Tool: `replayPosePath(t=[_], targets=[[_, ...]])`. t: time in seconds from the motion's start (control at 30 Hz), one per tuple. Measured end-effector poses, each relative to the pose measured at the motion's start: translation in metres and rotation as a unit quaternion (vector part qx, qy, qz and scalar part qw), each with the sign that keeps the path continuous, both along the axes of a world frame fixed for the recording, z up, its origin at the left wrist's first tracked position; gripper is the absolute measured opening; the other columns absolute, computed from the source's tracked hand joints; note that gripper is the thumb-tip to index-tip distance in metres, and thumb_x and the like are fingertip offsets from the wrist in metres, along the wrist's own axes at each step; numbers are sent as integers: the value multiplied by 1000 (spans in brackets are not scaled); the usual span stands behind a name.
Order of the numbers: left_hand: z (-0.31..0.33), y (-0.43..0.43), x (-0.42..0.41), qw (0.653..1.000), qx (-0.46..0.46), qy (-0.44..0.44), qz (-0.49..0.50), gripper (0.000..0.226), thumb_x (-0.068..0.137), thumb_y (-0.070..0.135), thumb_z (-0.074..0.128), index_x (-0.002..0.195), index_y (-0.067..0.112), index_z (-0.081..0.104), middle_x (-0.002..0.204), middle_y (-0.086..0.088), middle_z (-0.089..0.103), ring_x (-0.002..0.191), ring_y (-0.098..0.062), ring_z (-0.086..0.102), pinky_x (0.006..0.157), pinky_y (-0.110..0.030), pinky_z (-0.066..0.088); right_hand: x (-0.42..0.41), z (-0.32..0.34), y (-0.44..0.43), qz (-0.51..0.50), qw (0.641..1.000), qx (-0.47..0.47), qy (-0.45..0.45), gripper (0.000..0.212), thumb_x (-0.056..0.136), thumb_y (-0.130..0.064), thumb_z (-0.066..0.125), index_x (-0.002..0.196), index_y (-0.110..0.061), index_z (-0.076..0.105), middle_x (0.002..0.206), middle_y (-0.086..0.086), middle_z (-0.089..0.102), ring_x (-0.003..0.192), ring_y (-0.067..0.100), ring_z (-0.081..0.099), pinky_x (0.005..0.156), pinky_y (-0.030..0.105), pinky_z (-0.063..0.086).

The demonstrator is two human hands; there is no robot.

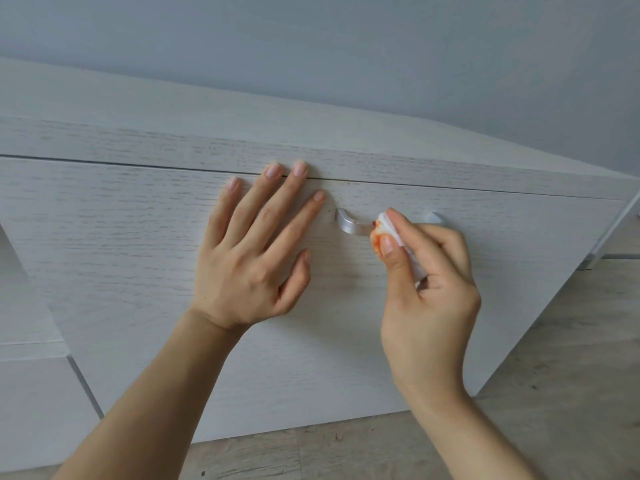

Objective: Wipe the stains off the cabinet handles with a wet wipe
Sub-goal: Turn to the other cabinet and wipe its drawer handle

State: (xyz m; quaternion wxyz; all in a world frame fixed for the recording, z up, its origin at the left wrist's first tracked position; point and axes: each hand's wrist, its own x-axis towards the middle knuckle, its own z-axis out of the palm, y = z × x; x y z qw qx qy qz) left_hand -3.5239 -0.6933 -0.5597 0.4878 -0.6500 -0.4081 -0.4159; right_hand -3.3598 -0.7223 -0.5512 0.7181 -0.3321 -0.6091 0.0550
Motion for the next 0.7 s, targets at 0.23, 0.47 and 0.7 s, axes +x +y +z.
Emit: replayPosePath(t=[0.23,0.47,0.7], targets=[[-1,1,1,1000,2,-1,8,50,90,30,41,136,12,53,146,-11,39,138,-27,35,116,-40,16,-11,-3,3,-21,1000,5,-21,27,84,10,61,105,-6,68,92,-2,57,85,7,63,81,14,49],[-1,1,0,1000,4,8,16,51,91,30,41,138,13,50,148,-10,35,140,-26,32,118,-39,14,-3,-2,2,-11,1000,1,-10,26,86,7,60,107,-7,68,91,-2,58,84,0,61,80,11,47],[-1,0,-1,1000,0,8,10,50,90,29,42,137,13,51,148,-10,35,139,-25,32,117,-39,15,-12,-11,-10,42,996,-13,-75,22,87,3,58,100,-7,71,89,0,59,82,1,62,77,14,48]])
